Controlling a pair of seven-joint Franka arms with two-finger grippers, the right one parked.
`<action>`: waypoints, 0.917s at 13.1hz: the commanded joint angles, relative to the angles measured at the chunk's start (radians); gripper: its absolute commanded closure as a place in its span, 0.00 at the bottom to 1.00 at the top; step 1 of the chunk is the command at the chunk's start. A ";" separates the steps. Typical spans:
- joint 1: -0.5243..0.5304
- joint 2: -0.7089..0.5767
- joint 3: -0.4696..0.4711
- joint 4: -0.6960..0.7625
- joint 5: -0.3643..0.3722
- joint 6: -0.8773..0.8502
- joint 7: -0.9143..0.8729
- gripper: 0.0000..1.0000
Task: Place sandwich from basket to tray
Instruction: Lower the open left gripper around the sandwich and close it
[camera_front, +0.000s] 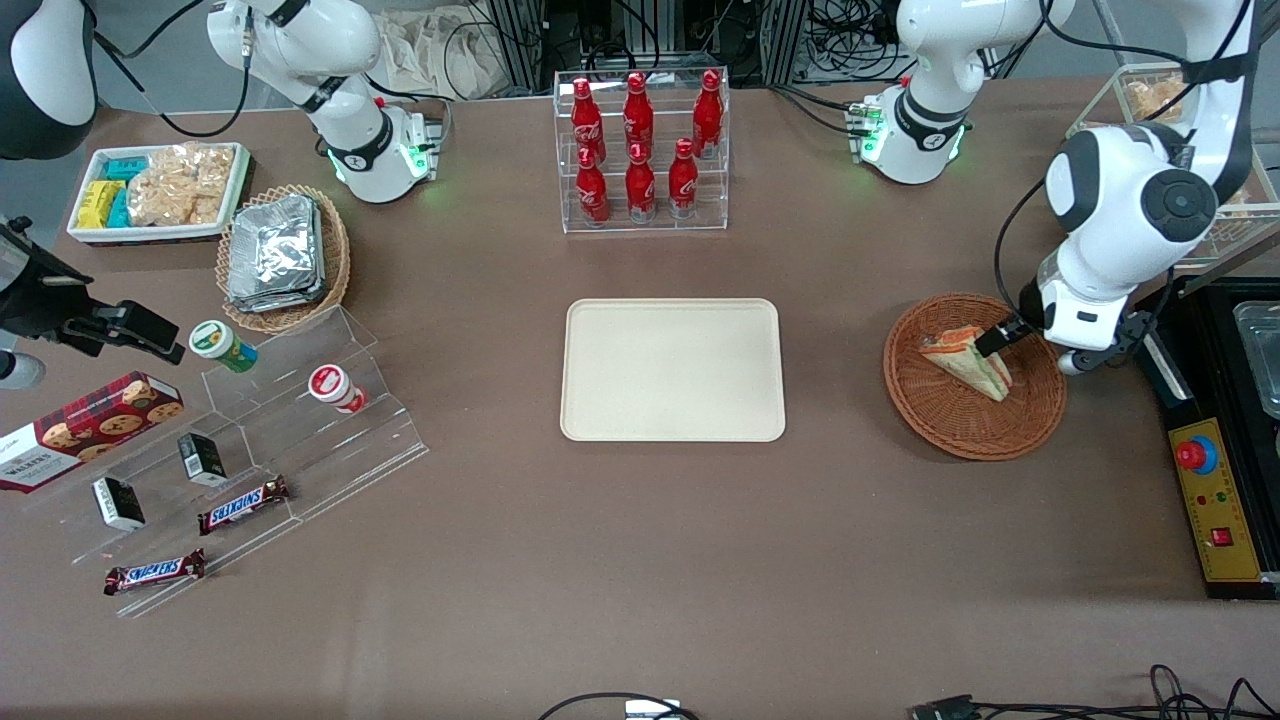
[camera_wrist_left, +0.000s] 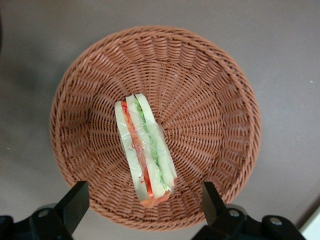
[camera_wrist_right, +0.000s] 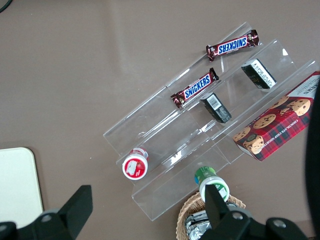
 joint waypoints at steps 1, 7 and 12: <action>0.001 -0.021 -0.002 -0.106 0.007 0.137 -0.053 0.00; 0.001 0.046 -0.002 -0.179 0.007 0.306 -0.124 0.00; 0.001 0.118 -0.002 -0.207 0.005 0.429 -0.139 0.00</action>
